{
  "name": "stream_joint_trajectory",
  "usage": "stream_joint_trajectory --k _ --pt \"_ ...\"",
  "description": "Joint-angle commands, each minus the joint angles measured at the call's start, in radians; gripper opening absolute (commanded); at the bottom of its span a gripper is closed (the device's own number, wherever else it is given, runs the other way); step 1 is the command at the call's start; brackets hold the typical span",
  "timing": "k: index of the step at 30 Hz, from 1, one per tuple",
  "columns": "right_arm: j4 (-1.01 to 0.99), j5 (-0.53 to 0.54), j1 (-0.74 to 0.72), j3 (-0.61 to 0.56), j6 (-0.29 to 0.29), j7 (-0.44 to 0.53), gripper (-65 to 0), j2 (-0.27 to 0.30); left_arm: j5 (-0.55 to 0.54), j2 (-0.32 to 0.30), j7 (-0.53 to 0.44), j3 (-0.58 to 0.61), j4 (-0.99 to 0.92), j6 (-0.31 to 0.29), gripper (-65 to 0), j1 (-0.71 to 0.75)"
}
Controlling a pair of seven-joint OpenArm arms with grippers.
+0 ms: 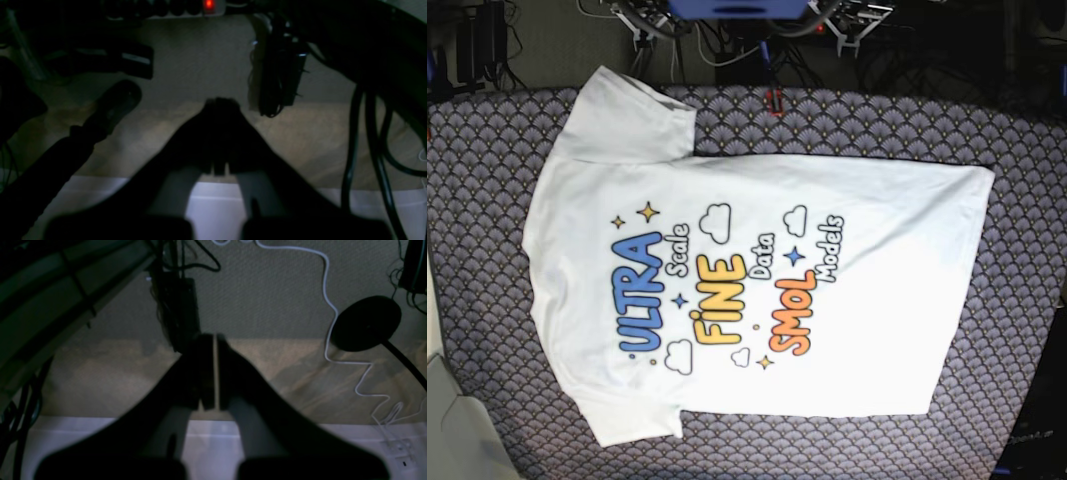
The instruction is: Fold the T-shirt properly
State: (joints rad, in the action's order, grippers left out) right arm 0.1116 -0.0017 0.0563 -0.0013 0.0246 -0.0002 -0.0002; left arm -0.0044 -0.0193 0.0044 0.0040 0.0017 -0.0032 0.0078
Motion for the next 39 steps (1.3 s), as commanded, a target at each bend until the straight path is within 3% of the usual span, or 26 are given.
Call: stream_joint_trajectory --k 1,6,19,31,39 --pt "0.000 0.004 0.003 -0.001 -0.015 0.004 -65.0 0.001 0.004 -0.003 -0.001 0.003 0.002 -0.001 -64.6 0.004" --pt "0.053 0.004 0.061 -0.003 -0.015 0.035 -65.0 0.001 0.002 -0.017 -0.007 0.001 0.025 -0.002 -64.6 0.037" --pt "0.481 0.004 0.374 -0.007 -0.013 0.041 -65.0 0.002 -0.001 -0.097 0.004 0.000 0.475 -0.002 -64.6 0.312" --pt "1.072 0.002 0.715 -0.007 -0.013 0.041 -65.0 0.024 -0.004 -0.175 0.004 -0.003 1.072 -0.001 -64.6 0.647" --pt "1.451 0.002 0.917 0.004 -0.013 0.033 -65.0 0.096 -0.004 -0.210 0.004 -0.005 1.527 0.001 -64.7 0.900"
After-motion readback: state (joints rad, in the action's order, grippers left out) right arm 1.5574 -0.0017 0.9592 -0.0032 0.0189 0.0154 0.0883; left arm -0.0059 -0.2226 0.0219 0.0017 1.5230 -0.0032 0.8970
